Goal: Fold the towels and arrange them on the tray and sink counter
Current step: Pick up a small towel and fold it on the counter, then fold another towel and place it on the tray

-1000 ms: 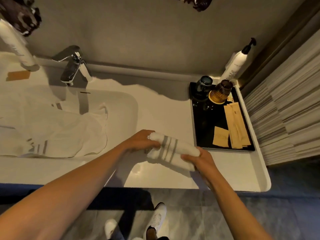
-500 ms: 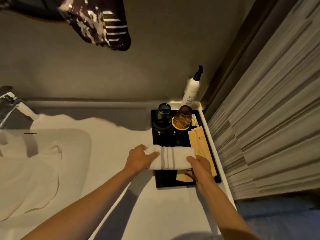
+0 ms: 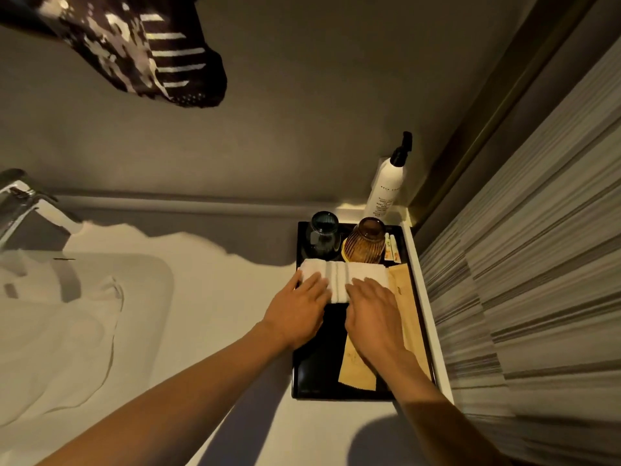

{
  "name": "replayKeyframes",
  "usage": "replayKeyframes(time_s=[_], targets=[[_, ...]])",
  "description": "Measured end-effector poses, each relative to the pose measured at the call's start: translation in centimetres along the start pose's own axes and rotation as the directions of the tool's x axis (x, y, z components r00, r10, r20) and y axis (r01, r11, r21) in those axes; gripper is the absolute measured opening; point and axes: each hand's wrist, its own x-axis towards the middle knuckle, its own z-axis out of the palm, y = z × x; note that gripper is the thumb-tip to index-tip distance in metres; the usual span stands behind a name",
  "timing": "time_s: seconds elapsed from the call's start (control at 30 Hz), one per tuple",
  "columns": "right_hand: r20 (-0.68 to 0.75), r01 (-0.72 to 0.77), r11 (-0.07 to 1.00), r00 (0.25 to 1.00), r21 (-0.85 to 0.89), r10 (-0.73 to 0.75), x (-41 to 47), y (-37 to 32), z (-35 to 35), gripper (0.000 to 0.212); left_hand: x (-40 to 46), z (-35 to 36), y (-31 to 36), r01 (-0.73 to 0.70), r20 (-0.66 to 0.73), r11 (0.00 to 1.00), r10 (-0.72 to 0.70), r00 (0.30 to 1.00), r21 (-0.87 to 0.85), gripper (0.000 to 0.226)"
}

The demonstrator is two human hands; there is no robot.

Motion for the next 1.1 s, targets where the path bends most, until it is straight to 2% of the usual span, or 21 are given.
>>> replayKeyframes(time_s=[0.07, 0.13, 0.23, 0.37, 0.47, 0.6, 0.67, 0.73, 0.87, 0.97, 1.03, 1.1], targets=[[0.128, 0.016, 0.999, 0.992, -0.032, -0.012, 0.3, -0.2, 0.2, 0.052, 0.8, 0.3, -0.5, 0.034, 0.119, 0.996, -0.044, 0.992, 0.084, 0.057], [0.195, 0.009, 0.999, 0.981, -0.045, 0.000, 0.7, -0.2, -0.1, 0.058, 1.4, 0.1, -0.6, 0.049, 0.162, 0.993, -0.066, 0.985, 0.106, 0.059], [0.246, -0.023, 0.996, 0.968, -0.084, 0.043, 0.9, -1.1, -0.9, 0.058, 0.8, -0.7, -0.5, 0.039, 0.129, 0.999, -0.034, 0.991, -0.038, 0.061], [0.074, 0.018, 0.998, 0.997, -0.053, -0.014, 1.7, -5.6, -2.1, 0.052, -2.5, -1.9, -2.8, -0.017, -0.060, 0.987, 0.007, 0.998, -0.159, 0.049], [0.001, 0.109, 0.993, 0.994, 0.045, -0.109, 3.1, -11.9, -2.4, 0.048, -7.2, -2.0, -6.9, 0.097, -0.131, 0.976, -0.123, 0.984, -0.193, 0.043], [0.003, 0.205, 0.978, 0.979, 0.040, -0.205, 3.9, -20.1, -0.8, 0.046, -14.9, -0.6, -12.6, 0.291, -0.146, 0.924, -0.332, 0.932, -0.247, 0.034], [0.011, 0.258, 0.962, 0.965, 0.087, -0.260, 3.7, -25.3, 0.4, 0.041, -20.2, 0.9, -16.3, 0.385, -0.119, 0.880, -0.429, 0.895, -0.277, 0.027], [0.052, 0.317, 0.940, 0.944, 0.129, -0.325, 3.0, -30.7, 1.8, 0.032, -26.3, 3.1, -19.8, 0.494, -0.029, 0.814, -0.526, 0.850, -0.307, 0.026], [0.273, 0.343, 0.915, 0.878, 0.212, -0.392, 0.5, -38.9, 6.3, 0.032, -36.6, 7.7, -24.7, 0.706, 0.203, 0.680, -0.676, 0.708, -0.197, 0.030], [0.401, 0.317, 0.922, 0.833, 0.222, -0.382, -1.6, -43.5, 10.8, 0.029, -41.3, 11.0, -28.5, 0.816, 0.277, 0.565, -0.770, 0.574, -0.121, 0.058], [0.452, 0.294, 0.930, 0.814, 0.221, -0.365, -2.8, -45.3, 13.0, 0.028, -42.9, 12.3, -30.2, 0.857, 0.265, 0.510, -0.818, 0.510, -0.075, 0.083], [0.506, 0.276, 0.938, 0.790, 0.212, -0.347, -3.6, -46.8, 14.9, 0.027, -43.3, 13.1, -31.9, 0.887, 0.245, 0.456, -0.854, 0.458, -0.069, 0.093]])
